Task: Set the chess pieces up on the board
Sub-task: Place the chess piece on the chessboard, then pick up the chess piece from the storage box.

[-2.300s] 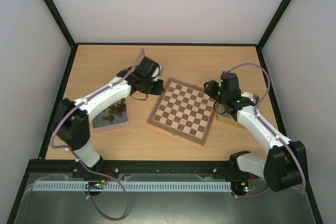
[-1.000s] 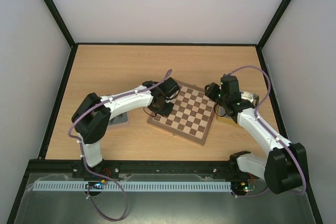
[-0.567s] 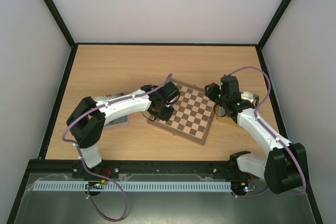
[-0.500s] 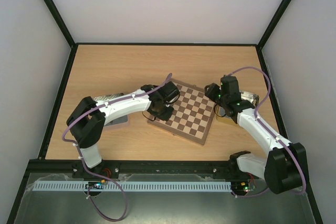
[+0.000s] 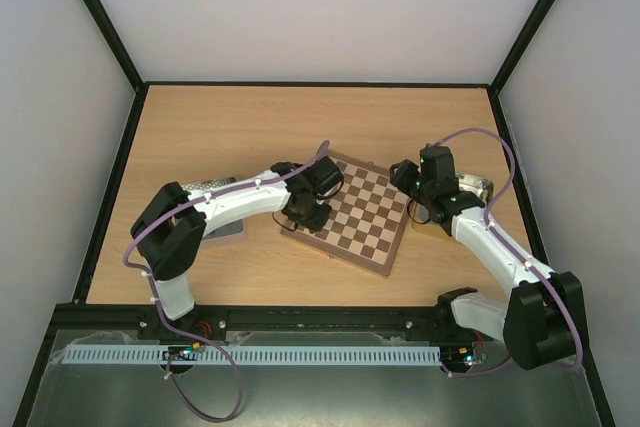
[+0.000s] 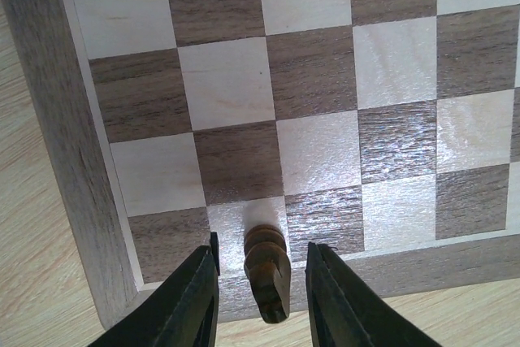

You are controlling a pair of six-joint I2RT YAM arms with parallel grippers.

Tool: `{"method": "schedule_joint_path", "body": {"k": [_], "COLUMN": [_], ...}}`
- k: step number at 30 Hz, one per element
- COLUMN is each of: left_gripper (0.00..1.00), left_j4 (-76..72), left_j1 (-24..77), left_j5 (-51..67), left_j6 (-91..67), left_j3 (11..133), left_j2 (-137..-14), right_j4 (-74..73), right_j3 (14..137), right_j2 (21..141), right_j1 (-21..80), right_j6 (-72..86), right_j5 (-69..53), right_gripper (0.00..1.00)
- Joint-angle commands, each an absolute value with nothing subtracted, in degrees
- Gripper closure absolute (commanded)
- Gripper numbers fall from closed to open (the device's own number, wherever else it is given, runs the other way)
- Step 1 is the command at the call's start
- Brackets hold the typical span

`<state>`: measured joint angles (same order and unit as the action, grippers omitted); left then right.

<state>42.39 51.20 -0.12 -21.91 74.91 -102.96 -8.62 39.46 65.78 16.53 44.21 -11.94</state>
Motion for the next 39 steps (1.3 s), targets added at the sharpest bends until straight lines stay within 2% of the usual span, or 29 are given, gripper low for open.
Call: {"method": "schedule_joint_path", "body": {"k": [1,6,12,15,24,29,34,39], "left_gripper": [0.67,0.68,0.79,0.79,0.64,0.55,0.54,0.54], "left_j4": [42.36,42.54,42.45,42.45,42.41,40.26,34.56,29.99], "left_j1": [51.27,51.26,51.32,51.24,51.17,48.49,41.05,27.93], "left_j5": [0.22,0.57,0.92,0.59,-0.35,-0.65,-1.19,-3.09], "left_j6": [-22.14,-22.19,-22.22,-22.21,-22.58,-24.08,-28.10,-33.67], "left_j3": [73.78,73.02,72.51,72.59,73.32,72.39,65.76,55.22], "left_j2": [-103.72,-103.62,-103.71,-103.69,-102.90,-98.22,-90.04,-79.59], "right_j4": [-7.74,-7.62,-7.60,-7.64,-7.64,-7.67,-6.66,-6.62], "right_j3": [38.65,38.49,38.23,38.31,38.47,38.84,39.02,39.67], "right_j2": [65.22,65.21,65.04,65.04,65.21,65.28,66.40,66.95], "right_j1": [16.72,16.72,16.79,16.79,16.71,16.71,16.86,18.52], "right_j6": [44.57,44.56,44.64,44.63,44.73,44.82,45.72,46.67], "right_j5": [-11.74,-11.69,-11.80,-11.85,-11.89,-12.23,-14.68,-14.18], "right_gripper": [0.53,0.53,0.53,0.53,0.53,0.53,0.54,0.56]}}
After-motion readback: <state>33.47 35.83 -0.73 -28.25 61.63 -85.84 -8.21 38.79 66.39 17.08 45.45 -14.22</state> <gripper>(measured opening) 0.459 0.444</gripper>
